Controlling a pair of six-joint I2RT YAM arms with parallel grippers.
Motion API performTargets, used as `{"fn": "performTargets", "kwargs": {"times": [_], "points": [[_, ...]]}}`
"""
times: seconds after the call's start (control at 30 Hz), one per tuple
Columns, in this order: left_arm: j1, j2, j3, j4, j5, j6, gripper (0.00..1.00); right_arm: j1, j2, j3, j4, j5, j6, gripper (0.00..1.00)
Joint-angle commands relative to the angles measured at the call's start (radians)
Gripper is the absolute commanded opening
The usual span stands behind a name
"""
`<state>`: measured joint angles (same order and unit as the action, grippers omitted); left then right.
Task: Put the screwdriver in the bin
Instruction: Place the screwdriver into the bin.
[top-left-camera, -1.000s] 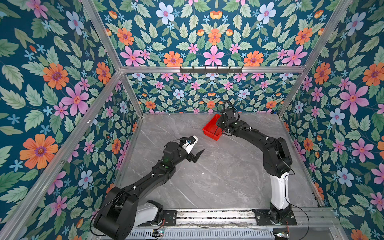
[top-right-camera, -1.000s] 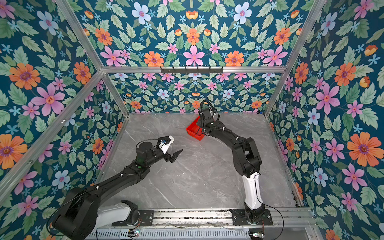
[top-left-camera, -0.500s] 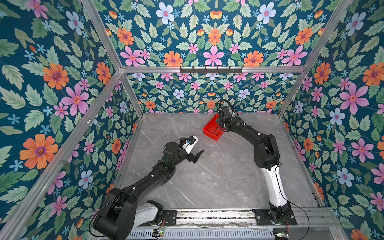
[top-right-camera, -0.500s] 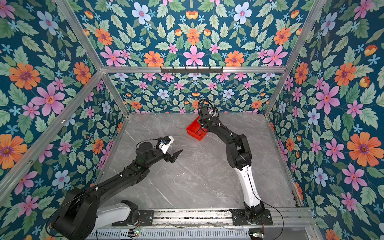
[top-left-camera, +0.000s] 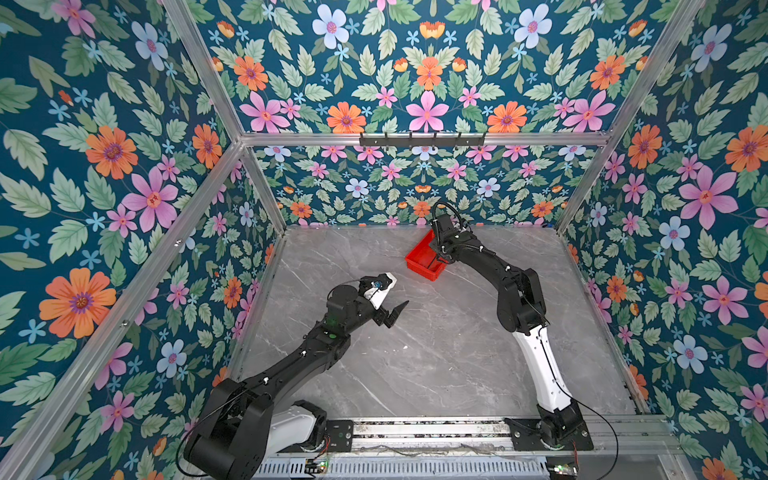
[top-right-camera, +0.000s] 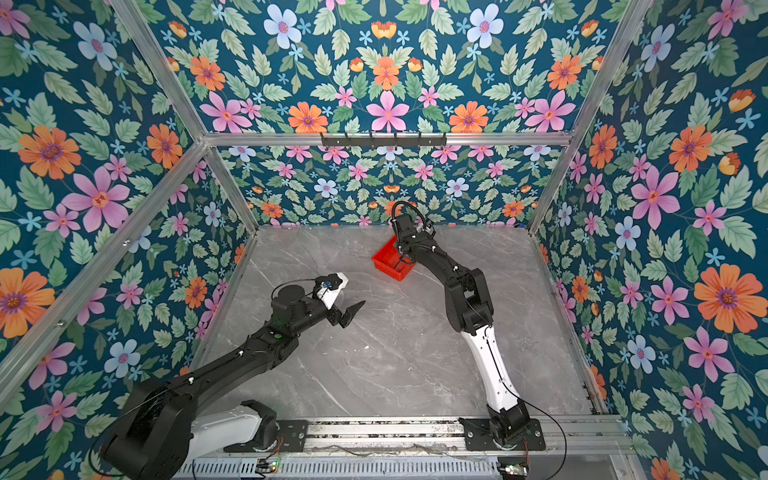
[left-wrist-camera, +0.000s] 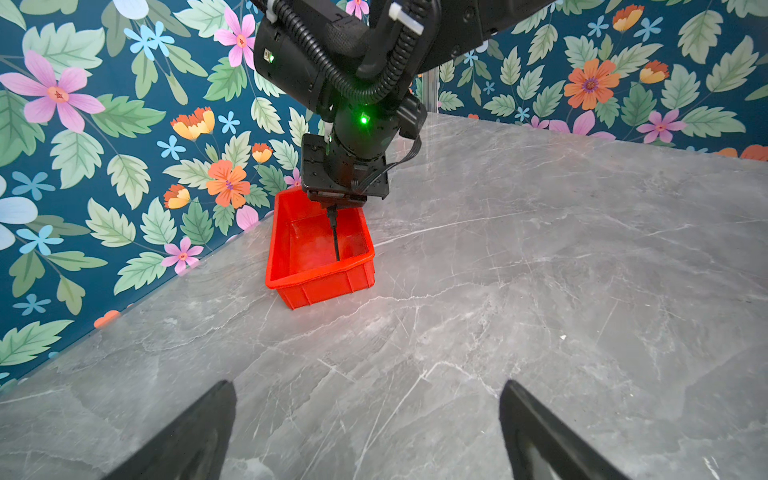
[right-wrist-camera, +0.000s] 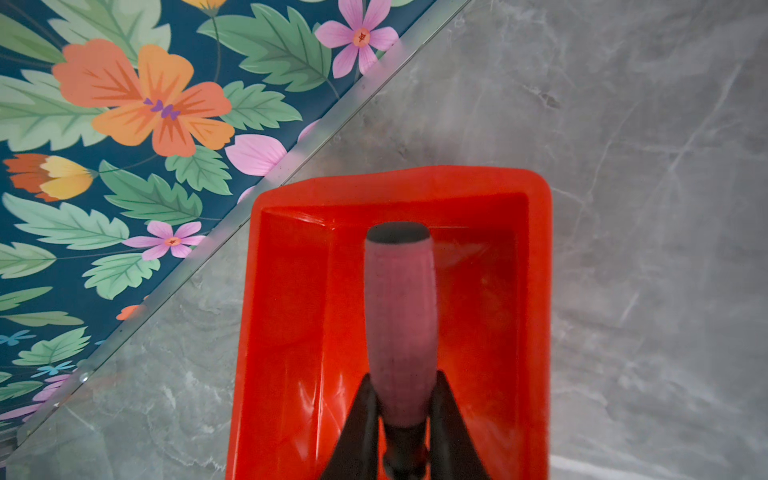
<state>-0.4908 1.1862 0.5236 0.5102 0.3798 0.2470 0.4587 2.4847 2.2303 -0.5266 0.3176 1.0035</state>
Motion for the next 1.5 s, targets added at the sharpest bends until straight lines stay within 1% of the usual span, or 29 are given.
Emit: {"fn": "performTargets", "kwargs": {"times": [0.0, 0.13, 0.23, 0.33, 0.57, 0.73, 0.87, 0.93, 1.07, 1.13, 1.27, 1.47], "points": [[-0.002, -0.003, -0.002, 0.006, -0.001, 0.012, 1.0, 0.0, 0.022, 0.036, -0.053, 0.008, 0.022, 0.0], [-0.002, -0.01, -0.007, 0.007, -0.005, 0.012, 1.0, 0.0, 0.033, 0.051, -0.061, 0.004, 0.02, 0.0], [-0.002, -0.016, -0.013, 0.008, -0.009, 0.012, 1.0, 0.001, 0.031, 0.051, -0.054, 0.003, 0.011, 0.1], [-0.003, -0.016, -0.016, 0.008, -0.01, 0.012, 1.0, 0.002, 0.027, 0.049, -0.05, 0.006, -0.003, 0.16], [-0.002, -0.018, -0.016, 0.014, -0.015, -0.002, 1.0, 0.011, -0.008, 0.03, -0.01, 0.015, -0.061, 0.38], [-0.002, -0.022, -0.022, 0.025, -0.025, -0.027, 1.0, 0.018, -0.075, -0.038, 0.053, 0.024, -0.122, 0.53], [-0.002, -0.023, -0.022, 0.027, -0.036, -0.034, 1.0, 0.023, -0.162, -0.158, 0.149, 0.023, -0.166, 0.67], [-0.002, -0.023, -0.022, 0.027, -0.041, -0.035, 1.0, 0.023, -0.207, -0.22, 0.198, 0.009, -0.191, 0.72], [-0.002, -0.03, -0.027, 0.031, -0.065, -0.035, 1.0, 0.023, -0.316, -0.386, 0.33, -0.015, -0.264, 0.88], [-0.002, -0.034, -0.029, 0.033, -0.071, -0.034, 1.0, 0.023, -0.375, -0.474, 0.393, -0.02, -0.29, 0.94], [-0.001, -0.04, -0.036, 0.038, -0.085, -0.037, 1.0, 0.023, -0.493, -0.664, 0.53, -0.036, -0.336, 0.99], [0.001, -0.053, -0.062, 0.079, -0.105, -0.039, 1.0, 0.023, -0.658, -0.93, 0.738, -0.106, -0.432, 0.99]]}}
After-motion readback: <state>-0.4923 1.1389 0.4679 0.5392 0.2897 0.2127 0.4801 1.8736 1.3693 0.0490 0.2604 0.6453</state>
